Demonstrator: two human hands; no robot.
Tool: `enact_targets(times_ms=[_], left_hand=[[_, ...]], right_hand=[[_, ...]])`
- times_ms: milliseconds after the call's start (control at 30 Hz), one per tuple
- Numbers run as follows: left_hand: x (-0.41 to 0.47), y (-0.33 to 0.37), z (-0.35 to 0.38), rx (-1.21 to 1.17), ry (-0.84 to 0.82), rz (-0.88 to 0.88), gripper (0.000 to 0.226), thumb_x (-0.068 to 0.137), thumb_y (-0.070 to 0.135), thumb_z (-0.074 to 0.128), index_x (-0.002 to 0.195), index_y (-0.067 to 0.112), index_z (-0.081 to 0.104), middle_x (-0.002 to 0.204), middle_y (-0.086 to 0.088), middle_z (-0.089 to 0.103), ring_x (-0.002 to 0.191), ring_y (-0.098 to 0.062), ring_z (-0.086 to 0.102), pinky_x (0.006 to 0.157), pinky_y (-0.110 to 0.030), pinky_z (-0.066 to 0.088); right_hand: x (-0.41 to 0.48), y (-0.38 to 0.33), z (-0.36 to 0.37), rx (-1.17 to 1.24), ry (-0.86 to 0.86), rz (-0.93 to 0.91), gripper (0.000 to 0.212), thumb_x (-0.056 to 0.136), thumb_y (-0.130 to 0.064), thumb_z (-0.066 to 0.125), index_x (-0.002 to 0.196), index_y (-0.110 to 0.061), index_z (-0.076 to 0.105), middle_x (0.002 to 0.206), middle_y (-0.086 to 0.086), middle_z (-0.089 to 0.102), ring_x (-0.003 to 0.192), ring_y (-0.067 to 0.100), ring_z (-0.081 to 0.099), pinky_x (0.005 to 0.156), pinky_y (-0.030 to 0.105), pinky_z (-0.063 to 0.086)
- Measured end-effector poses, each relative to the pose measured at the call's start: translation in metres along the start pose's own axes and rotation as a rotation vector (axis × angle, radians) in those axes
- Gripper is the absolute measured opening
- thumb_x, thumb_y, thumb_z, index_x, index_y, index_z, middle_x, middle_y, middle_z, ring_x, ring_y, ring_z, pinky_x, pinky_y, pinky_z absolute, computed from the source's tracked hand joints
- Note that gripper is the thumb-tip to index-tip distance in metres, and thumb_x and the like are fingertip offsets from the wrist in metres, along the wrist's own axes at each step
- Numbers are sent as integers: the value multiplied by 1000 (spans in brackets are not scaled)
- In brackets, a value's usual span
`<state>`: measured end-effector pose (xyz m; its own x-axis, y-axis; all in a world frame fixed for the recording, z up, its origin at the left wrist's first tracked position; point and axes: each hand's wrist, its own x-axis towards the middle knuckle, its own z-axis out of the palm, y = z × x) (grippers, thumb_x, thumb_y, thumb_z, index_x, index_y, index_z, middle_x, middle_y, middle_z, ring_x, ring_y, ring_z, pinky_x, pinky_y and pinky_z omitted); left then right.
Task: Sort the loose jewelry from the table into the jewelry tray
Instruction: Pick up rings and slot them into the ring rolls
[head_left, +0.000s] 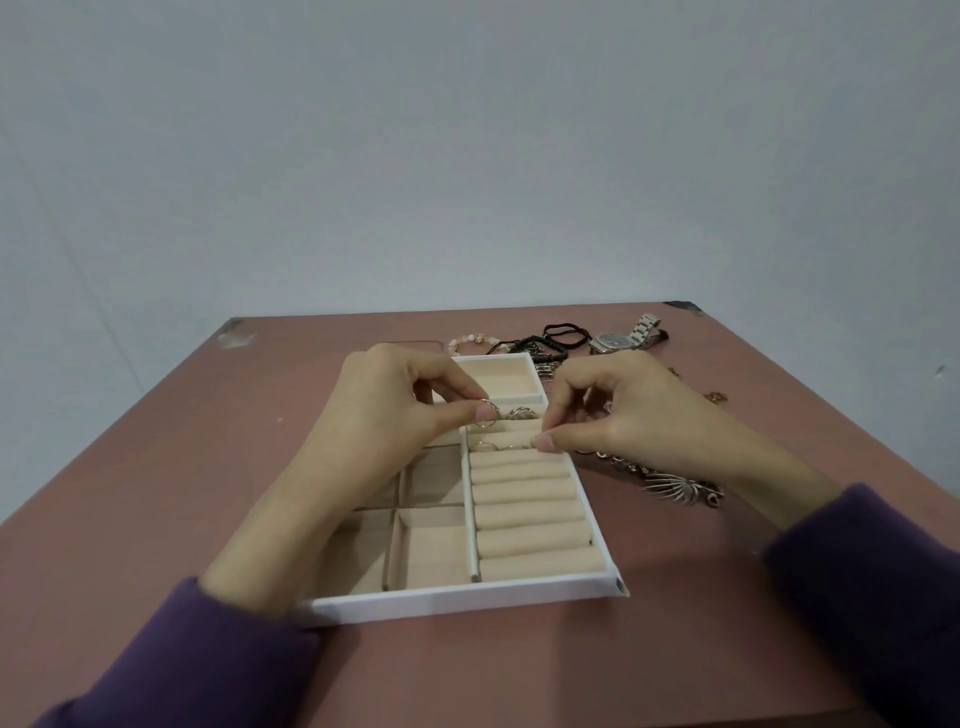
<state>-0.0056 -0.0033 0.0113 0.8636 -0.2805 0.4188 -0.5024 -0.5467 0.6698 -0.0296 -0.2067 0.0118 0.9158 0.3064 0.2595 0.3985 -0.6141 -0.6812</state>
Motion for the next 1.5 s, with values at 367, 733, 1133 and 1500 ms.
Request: enact_targets(times_ms=[367, 733, 1133, 1500], left_hand=[[-5, 3, -7, -44, -59, -17, 6, 67, 31, 79, 70, 28, 76, 45, 18, 54, 42, -5, 37, 43, -11, 28], [-5, 3, -6, -80, -82, -2, 8, 63, 29, 82, 66, 27, 75, 48, 18, 56, 45, -2, 39, 45, -10, 29], [-6, 6, -4, -94, -172, -13, 10, 64, 25, 82, 70, 20, 76, 40, 16, 50, 44, -1, 41, 46, -6, 29], [-9, 7, -2, -39, -266, -34, 4, 69, 25, 79, 68, 25, 76, 59, 9, 67, 47, -2, 40, 47, -10, 31]], right_hand=[[2, 3, -1, -17, 9, -2, 3, 75, -14, 76, 72, -15, 74, 69, -7, 61, 61, 3, 50, 61, 18, 41], [4, 3, 3, -4, -21, 47, 7, 75, -14, 74, 69, -14, 70, 65, -7, 62, 58, 1, 49, 58, 17, 43], [5, 3, 1, 26, 38, 51, 4, 82, -17, 67, 82, -21, 69, 66, -3, 57, 51, 4, 49, 55, 14, 41], [5, 1, 0, -3, 74, 22, 5, 83, -17, 66, 84, -20, 69, 67, -9, 55, 54, -2, 47, 57, 10, 39]])
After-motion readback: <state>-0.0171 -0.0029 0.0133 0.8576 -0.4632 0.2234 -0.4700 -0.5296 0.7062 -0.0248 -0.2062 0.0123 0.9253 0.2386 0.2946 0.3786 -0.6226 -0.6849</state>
